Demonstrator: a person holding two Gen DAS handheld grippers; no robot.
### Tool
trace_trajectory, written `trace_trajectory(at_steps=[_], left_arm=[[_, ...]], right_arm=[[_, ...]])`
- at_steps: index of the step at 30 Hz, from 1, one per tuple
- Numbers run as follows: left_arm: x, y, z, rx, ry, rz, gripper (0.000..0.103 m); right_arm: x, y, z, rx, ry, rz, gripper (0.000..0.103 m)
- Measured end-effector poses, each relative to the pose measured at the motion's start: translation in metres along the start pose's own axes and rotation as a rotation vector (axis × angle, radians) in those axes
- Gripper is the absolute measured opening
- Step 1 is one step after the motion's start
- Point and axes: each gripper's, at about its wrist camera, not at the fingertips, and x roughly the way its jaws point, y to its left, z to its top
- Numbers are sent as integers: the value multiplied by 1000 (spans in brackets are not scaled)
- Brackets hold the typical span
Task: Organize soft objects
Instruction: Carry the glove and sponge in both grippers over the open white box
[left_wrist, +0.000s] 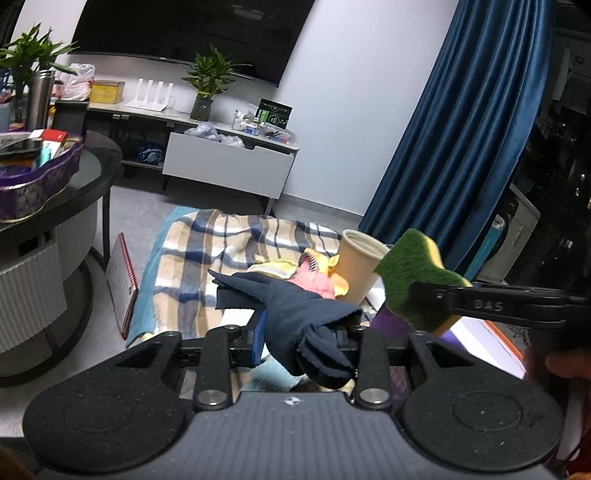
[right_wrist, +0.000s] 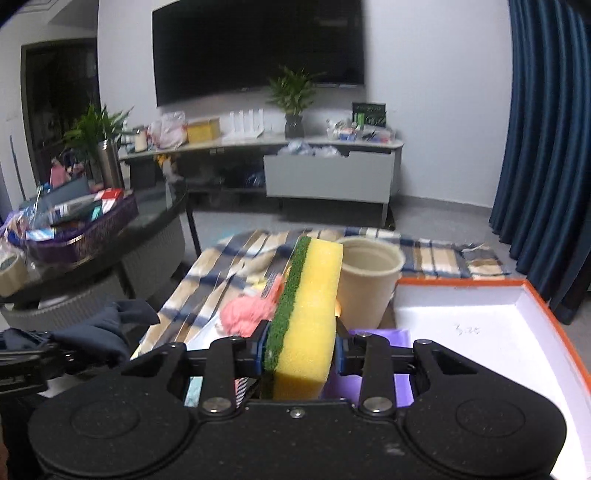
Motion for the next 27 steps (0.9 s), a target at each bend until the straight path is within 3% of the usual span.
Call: trace_trajectory(at_steps=[9, 27], left_arm=[[12, -15, 10, 29, 10, -5, 34], [26, -42, 19, 50, 27, -21, 34]], right_arm=[[-22, -20, 9, 5, -61, -12, 40], [-39, -55, 6, 58, -104, -43, 40]])
